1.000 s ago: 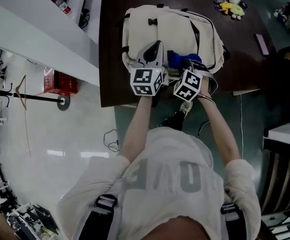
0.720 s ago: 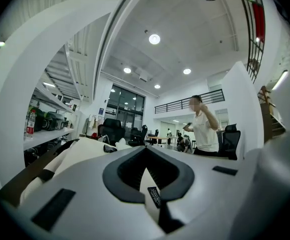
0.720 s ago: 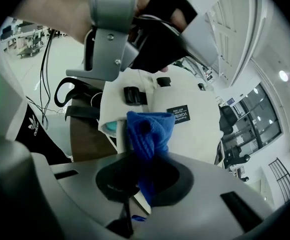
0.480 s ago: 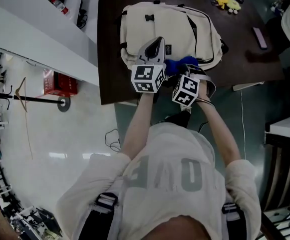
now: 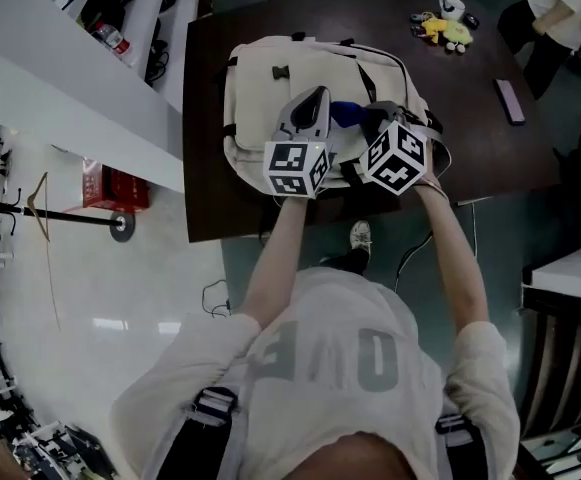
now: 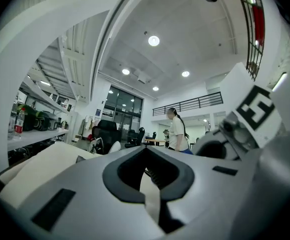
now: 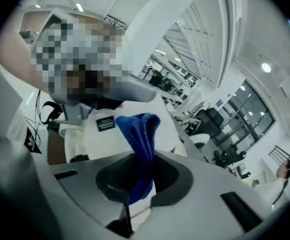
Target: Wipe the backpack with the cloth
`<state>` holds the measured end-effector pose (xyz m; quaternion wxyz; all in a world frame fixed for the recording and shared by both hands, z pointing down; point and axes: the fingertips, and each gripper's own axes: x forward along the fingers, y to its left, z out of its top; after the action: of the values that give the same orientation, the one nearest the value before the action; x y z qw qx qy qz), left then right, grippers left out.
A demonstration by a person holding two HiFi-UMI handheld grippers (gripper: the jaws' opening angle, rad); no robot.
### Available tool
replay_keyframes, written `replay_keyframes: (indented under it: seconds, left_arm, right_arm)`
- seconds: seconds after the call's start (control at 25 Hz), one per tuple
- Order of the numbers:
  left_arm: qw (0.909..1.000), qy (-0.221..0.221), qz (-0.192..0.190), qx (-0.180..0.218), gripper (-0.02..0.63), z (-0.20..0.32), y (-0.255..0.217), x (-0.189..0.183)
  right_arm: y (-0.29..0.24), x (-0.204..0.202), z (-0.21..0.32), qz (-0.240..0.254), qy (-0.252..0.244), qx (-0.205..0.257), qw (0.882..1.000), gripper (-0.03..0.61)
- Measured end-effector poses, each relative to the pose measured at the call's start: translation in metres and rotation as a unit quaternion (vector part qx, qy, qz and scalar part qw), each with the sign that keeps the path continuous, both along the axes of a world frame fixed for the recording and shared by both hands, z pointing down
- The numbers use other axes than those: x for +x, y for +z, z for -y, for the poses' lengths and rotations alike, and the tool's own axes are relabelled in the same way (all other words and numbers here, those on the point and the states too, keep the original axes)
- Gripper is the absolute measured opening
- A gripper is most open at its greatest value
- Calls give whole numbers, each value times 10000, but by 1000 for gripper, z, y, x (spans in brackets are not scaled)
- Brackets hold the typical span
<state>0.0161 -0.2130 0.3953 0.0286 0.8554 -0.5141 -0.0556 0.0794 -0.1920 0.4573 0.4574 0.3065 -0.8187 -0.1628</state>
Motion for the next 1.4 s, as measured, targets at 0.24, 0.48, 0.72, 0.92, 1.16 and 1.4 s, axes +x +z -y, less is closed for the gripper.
replay_keyframes:
  seconds: [0.24, 0.48, 0.72, 0.92, 1.16, 1.4]
  left_arm:
    - [9995, -196, 123, -201, 5, 37, 16, 15]
    - [9984, -427, 317, -187, 5, 74, 16, 22]
    - [9965, -648, 491, -182, 4, 82, 19, 20]
    - [9955, -811, 462, -143, 4, 83, 18, 17]
    - [9960, -808, 373, -124, 5, 82, 17, 14]
    - [9971, -748, 153, 43, 5, 71, 4, 14]
  right_arm:
    - [-35, 31, 116, -461, 30, 499, 9977, 41]
    - [-18, 21, 197, -918, -220, 553, 9940, 41]
    - [29, 9, 213, -1147, -527, 181, 9918, 41]
    - [53, 6, 200, -1162, -697, 56, 9908, 41]
    - [54, 15, 179, -1131, -703, 25, 9911, 41]
    - [57, 27, 141, -1050, -577, -12, 9928, 41]
